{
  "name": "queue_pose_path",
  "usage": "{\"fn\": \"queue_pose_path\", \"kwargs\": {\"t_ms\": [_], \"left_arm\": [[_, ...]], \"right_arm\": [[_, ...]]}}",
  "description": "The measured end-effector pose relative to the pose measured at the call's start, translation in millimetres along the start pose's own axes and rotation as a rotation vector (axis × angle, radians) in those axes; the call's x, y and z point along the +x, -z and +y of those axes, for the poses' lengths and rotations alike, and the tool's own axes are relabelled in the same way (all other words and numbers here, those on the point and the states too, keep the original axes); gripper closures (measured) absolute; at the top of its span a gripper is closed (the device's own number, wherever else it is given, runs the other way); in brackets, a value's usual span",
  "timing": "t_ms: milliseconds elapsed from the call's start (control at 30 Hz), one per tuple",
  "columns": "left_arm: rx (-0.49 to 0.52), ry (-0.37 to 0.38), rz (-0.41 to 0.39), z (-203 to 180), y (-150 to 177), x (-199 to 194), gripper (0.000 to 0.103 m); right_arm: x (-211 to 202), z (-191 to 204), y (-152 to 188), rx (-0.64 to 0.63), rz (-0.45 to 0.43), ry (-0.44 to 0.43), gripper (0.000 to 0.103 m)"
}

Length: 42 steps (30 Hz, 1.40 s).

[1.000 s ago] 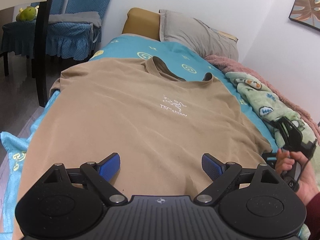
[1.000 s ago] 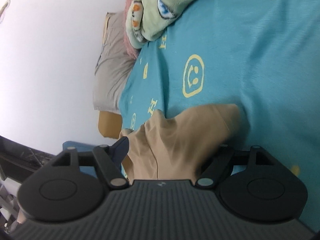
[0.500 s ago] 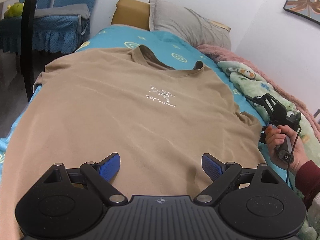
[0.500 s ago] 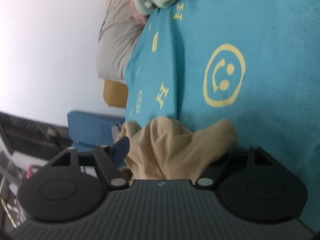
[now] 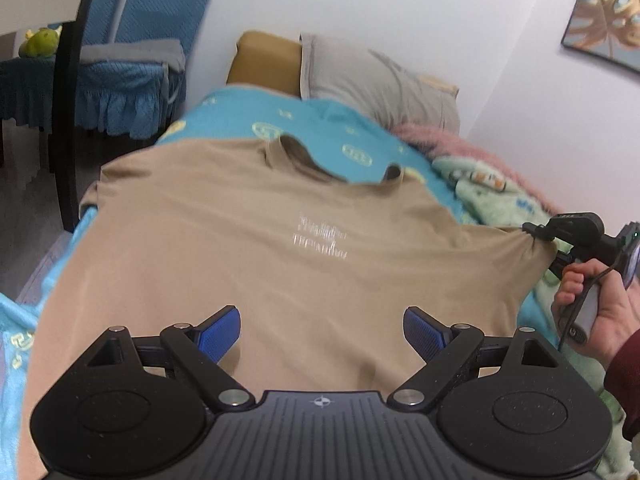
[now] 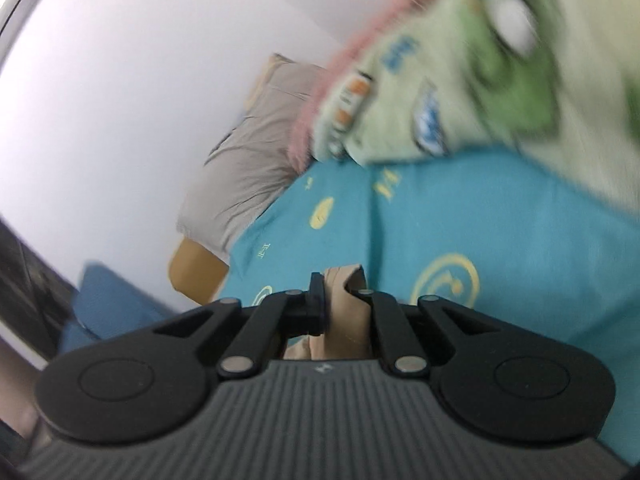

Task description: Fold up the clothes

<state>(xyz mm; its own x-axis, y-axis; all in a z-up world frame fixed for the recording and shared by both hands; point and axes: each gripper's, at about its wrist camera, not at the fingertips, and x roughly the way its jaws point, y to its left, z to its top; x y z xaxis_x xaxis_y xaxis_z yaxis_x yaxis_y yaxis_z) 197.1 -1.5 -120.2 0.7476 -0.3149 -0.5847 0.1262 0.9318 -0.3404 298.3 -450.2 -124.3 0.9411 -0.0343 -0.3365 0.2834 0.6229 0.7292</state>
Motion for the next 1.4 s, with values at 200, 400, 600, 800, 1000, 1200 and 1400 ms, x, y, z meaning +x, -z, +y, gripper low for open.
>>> {"fn": "queue_pose_path", "kwargs": {"t_ms": [200,400,600,800,1000,1200,1400], "left_arm": [[-0.079,-0.030,-0.070,19.4,-20.6,-26.8,0.013],[-0.182,-0.086,-0.089,54.8,-34.9,-39.3,0.013],[-0.308,-0.166,-0.058,106.3,-43.0,-37.4,0.014],[-0.280,-0.145,-0.031,110.3,-45.5,-21.8,0.014],[-0.204,-0.130,-0.022,91.7,-39.2,-13.9,0.014],[-0.116,-0.107,-0.023,68.2,-29.5,-23.3,0.014],[0.006,0.037,0.032,25.4,-9.9,-35.6,0.015]], "right_arm": [[-14.4,122.8,16.5,-0.361,-0.057,-0.006,0.095],[12.0,236.8,126.4,-0.747,0.060,-0.103,0.095],[68.9,255.5,235.6,-0.988,0.246,-0.048,0.095],[58.5,252.6,229.6,-0.958,0.295,-0.078,0.093],[38.8,249.8,208.7,-0.880,0.333,-0.126,0.009],[-77.2,233.8,156.4,-0.735,0.285,-0.170,0.009],[-213.3,169.4,117.3,-0.644,0.238,-0.071,0.009]]}}
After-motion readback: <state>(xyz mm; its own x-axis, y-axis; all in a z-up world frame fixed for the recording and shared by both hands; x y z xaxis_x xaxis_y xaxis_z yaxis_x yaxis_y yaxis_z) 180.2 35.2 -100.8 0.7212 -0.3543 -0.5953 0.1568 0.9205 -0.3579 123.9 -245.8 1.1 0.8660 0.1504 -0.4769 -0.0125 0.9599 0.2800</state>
